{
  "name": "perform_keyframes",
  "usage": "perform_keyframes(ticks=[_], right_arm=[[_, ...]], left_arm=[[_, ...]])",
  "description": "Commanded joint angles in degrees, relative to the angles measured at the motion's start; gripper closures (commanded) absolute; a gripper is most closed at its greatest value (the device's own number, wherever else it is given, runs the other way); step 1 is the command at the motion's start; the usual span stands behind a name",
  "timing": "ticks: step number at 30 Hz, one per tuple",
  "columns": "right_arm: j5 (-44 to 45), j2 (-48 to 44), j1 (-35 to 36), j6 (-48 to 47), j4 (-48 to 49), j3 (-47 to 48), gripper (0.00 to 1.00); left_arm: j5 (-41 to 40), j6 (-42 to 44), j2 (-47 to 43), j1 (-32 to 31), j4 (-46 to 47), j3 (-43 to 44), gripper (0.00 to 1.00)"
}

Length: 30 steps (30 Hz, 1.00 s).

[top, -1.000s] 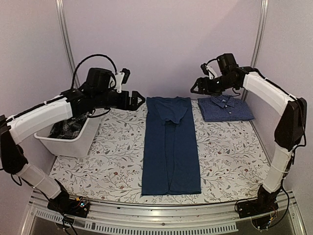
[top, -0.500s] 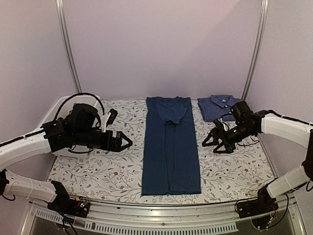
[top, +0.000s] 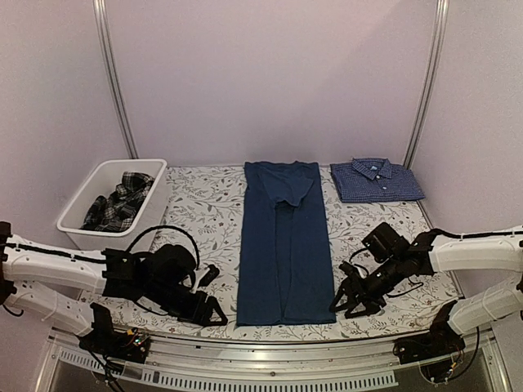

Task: Fold and stack the mixed laundry pile
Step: Pick up the rectangle-folded T-shirt from the center of the board.

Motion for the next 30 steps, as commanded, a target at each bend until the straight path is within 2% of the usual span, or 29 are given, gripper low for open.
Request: perform_keyframes(ticks=[1, 9, 14, 24, 27, 30], right_arm=[[3.21, 3.65, 3.13, 2.22, 4.47, -2.63, 0.41], [3.11, 8.55, 3.61, 3.06, 10.78, -3.45, 0.51], [2.62, 12.06, 3.84, 3.11, 13.71, -3.38, 0.55], [3.14, 13.29, 3.96, 2.45, 12.93, -4.34, 0.71], [3.01, 13.37, 3.95, 2.11, 13.09, -4.36, 0.76], [2.79, 13.50, 4.04, 1.40, 13.34, -3.66, 0.82]], left_arm=[[0.23, -3.48, 6.45, -2.70, 7.16, 0.90, 0.41], [-1.48, -0.97, 14.14, -2.79, 9.79, 3.06, 0.52], [-1.62, 1.06, 17.77, -2.69, 11.70, 4.50, 0.53], [0.17, 3.97, 23.87, -2.24, 13.18, 7.32, 0.55], [0.51, 4.31, 24.29, -1.93, 13.32, 7.53, 0.61], [0.26, 4.56, 24.11, -1.80, 12.57, 7.88, 0.72]])
